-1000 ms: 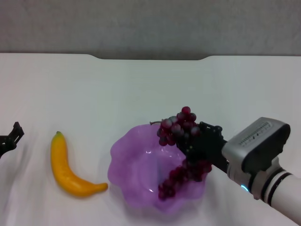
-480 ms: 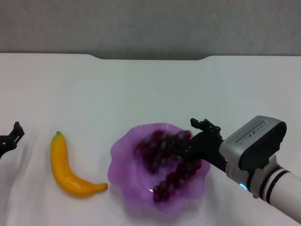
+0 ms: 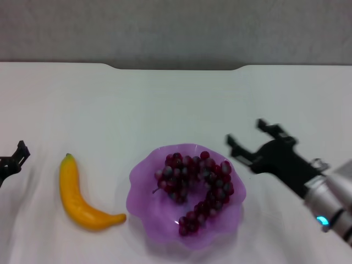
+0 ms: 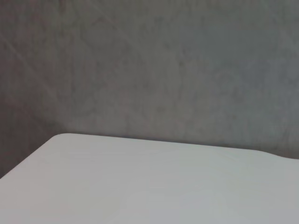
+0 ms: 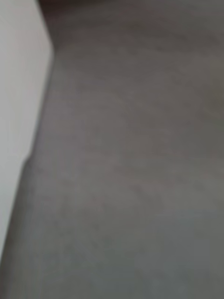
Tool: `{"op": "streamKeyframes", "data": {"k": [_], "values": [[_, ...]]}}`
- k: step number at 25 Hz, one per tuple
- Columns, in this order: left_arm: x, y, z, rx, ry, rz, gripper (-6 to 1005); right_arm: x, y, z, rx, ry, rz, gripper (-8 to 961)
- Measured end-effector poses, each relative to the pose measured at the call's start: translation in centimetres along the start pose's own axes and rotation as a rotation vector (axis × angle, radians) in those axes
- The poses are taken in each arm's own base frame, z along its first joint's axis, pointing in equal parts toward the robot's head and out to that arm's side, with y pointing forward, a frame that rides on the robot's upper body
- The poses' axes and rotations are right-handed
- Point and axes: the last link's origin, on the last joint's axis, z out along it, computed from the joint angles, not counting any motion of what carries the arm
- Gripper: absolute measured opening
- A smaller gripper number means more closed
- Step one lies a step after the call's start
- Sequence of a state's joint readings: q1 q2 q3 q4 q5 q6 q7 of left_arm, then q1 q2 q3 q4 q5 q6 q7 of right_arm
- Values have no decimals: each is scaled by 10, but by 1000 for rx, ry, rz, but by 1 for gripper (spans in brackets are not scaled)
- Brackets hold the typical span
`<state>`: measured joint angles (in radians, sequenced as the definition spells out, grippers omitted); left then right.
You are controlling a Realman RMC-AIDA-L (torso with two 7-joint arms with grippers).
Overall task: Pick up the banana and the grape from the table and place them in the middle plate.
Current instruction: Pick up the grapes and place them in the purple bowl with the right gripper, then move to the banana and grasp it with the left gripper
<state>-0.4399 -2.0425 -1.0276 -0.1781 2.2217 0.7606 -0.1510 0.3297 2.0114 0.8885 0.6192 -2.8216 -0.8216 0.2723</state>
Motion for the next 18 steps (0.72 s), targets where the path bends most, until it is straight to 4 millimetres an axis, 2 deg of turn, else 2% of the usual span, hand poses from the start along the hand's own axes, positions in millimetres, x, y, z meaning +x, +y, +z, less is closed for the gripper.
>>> {"op": "streamKeyframes", "data": {"k": [5,8,18], "values": [[2,6,0,-18,11,-1,890,4,-35,-24,117,-72,76,897],[3,8,1,-26,20,-3,890,6,-48,-31,160,-85,71,896],[9,19,1,-63,54,-10,891,11,-55,-34,207,-59,28,892]]}}
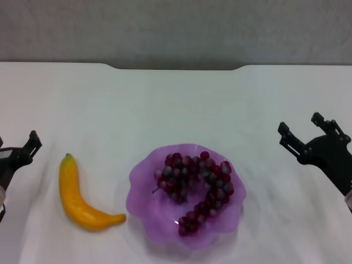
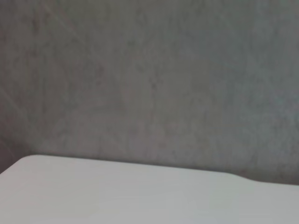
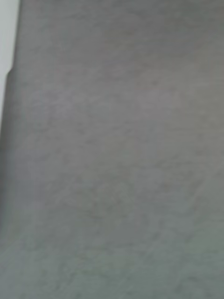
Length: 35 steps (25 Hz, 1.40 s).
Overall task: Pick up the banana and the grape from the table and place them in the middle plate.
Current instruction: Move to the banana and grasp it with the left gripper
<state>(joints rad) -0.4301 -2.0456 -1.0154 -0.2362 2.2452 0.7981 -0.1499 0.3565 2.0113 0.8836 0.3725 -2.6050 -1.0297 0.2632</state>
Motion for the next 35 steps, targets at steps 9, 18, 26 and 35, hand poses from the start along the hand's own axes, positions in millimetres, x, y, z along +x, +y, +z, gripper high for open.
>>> {"op": "streamKeyframes", "data": {"k": [9,18,26,35], "values": [[8,6,5,-20,26,8,891,14,-23,-8,103,91,-131,892],[18,26,10,-92,53,-1,890,27,-40,-12,197,195,-151,892],[38,58,27,-169,-127,49,891,28,-41,-13,196,202,-156,892],[62,57,25,-205,-396,74,890,29,-40,-13,191,212,-159,892]]}}
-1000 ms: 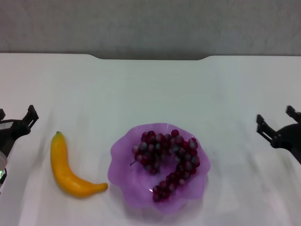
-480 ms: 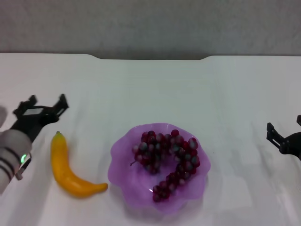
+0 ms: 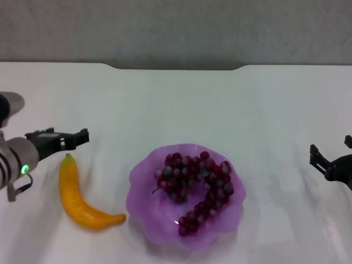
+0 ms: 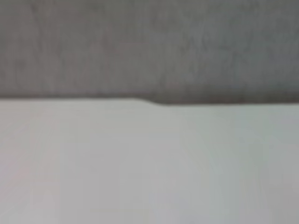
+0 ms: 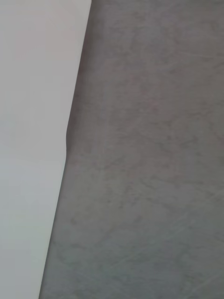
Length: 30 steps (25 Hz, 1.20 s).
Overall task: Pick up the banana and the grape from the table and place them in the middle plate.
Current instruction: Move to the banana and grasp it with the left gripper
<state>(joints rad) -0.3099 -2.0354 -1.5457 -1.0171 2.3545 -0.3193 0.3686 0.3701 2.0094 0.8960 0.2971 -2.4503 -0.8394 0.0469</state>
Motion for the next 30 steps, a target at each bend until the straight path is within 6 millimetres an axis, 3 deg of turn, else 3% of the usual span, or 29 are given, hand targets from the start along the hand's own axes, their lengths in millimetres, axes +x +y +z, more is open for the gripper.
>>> {"op": "streamKeyframes", "data": {"k": [5,9,17,23,30], "values": [[6,-15,-12,9,-141,-28,891,0,1,0,-4,2,-2,892],[13,-18,-22,114,-223,11,891,0,1,0,-6,1,1,892],[14,13,-32,153,-367,-64,890,2,2,1,-9,20,-1,892],[8,26,-24,141,-406,-64,890,2,3,2,-12,22,-1,892],[-2,18,-12,164,-435,-77,890,3,3,0,-11,21,4,892]]}}
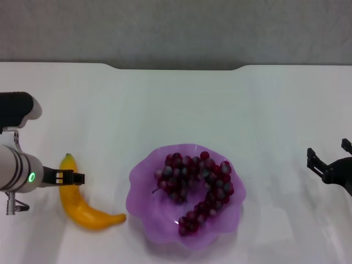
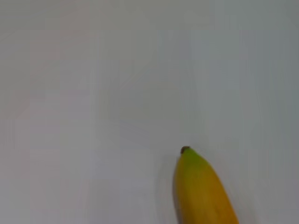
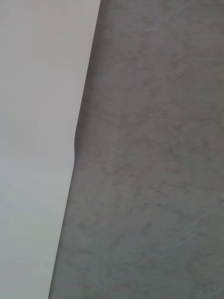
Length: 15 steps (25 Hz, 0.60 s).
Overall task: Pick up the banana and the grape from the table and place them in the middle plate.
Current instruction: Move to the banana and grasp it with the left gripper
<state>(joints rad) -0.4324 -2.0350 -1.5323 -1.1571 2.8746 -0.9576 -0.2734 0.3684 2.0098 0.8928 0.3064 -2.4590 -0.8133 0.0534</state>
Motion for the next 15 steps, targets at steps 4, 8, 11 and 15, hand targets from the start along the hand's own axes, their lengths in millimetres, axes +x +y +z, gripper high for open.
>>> {"op": "streamKeyframes", "data": {"k": [4,8,11,15], "values": [[0,0,2,-3,9,-7,891,1,0,-1,1,2,2,892],[-2,2,4,-8,10,-5,891,1,0,-1,2,2,3,892],[-2,5,5,-15,20,3,891,1,0,-1,4,2,5,892],[-5,5,11,-11,15,3,891,0,1,0,0,-2,4,892]]}}
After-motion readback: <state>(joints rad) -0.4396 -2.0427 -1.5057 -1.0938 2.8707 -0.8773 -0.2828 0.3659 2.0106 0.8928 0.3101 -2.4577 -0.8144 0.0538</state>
